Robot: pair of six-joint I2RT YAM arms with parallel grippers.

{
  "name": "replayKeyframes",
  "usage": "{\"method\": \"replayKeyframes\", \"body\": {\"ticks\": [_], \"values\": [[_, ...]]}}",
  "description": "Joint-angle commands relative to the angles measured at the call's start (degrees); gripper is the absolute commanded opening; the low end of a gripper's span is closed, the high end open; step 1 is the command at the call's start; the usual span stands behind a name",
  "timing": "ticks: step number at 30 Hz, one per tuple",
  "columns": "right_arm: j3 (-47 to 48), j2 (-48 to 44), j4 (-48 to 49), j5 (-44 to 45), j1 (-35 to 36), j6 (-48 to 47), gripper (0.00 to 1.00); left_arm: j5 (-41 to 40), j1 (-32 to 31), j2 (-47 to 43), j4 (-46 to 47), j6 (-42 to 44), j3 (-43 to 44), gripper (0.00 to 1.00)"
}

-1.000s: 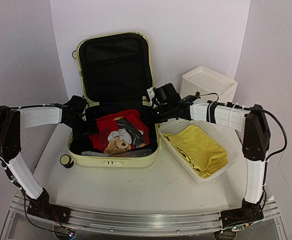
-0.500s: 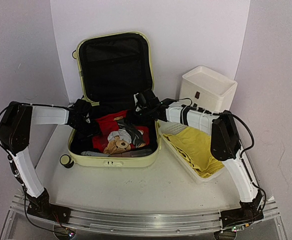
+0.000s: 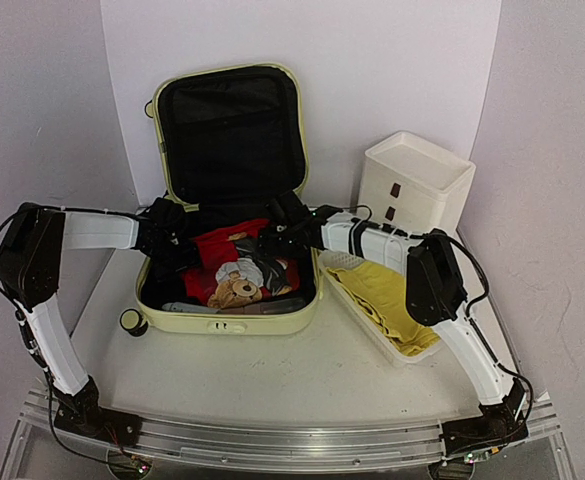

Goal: Open, take out, and arrange the luggage

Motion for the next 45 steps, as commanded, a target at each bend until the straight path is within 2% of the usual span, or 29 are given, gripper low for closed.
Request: {"method": "replayKeyframes", "body": {"ticks": [1, 4, 11, 13, 16, 19, 21, 31, 45], "values": [[3.4, 1.6, -0.7, 5.0, -0.1, -2.4, 0.85, -2.1, 0.3, -1.7, 0.6, 1.2, 1.5, 0.77], [4.0, 2.6, -1.0, 2.6, -0.1, -2.2, 0.83, -0.9, 0.3, -0.6, 0.6, 1.6, 2.0, 0.7], [4.8, 4.2, -1.2, -5.6, -0.2, 1.1, 0.72, 2.4, 0.3, 1.0, 1.0, 2.3, 3.4, 0.46], [4.0, 3.3, -0.9, -6.9, -0.1, 1.7, 0.62, 3.3, 0.3, 0.8, 1.2, 2.6, 3.8, 0.38], [0.5, 0.0, 2.1, -7.6, 0.1, 1.8, 0.44, 2.9, 0.3, -0.2, 1.2, 3.7, 4.2, 0.21], [-1.0, -3.3, 3.2, -6.8, 0.3, 0.3, 0.14, 2.9, 0.3, -1.5, 1.2, 6.0, 4.8, 0.06], [-2.2, -5.7, 4.0, -6.3, 0.4, -0.6, 0.02, 3.5, 0.3, -2.6, 1.1, 9.0, 5.5, 0.0], [-6.6, -15.3, 8.9, -7.5, 1.7, -6.9, 0.0, 7.2, 0.2, -11.3, 1.0, 12.1, 4.3, 0.0], [-8.4, -19.5, 9.3, -7.3, 2.0, -7.3, 0.0, 10.8, 0.2, -13.6, 1.0, 11.6, 5.1, 0.0]]}}
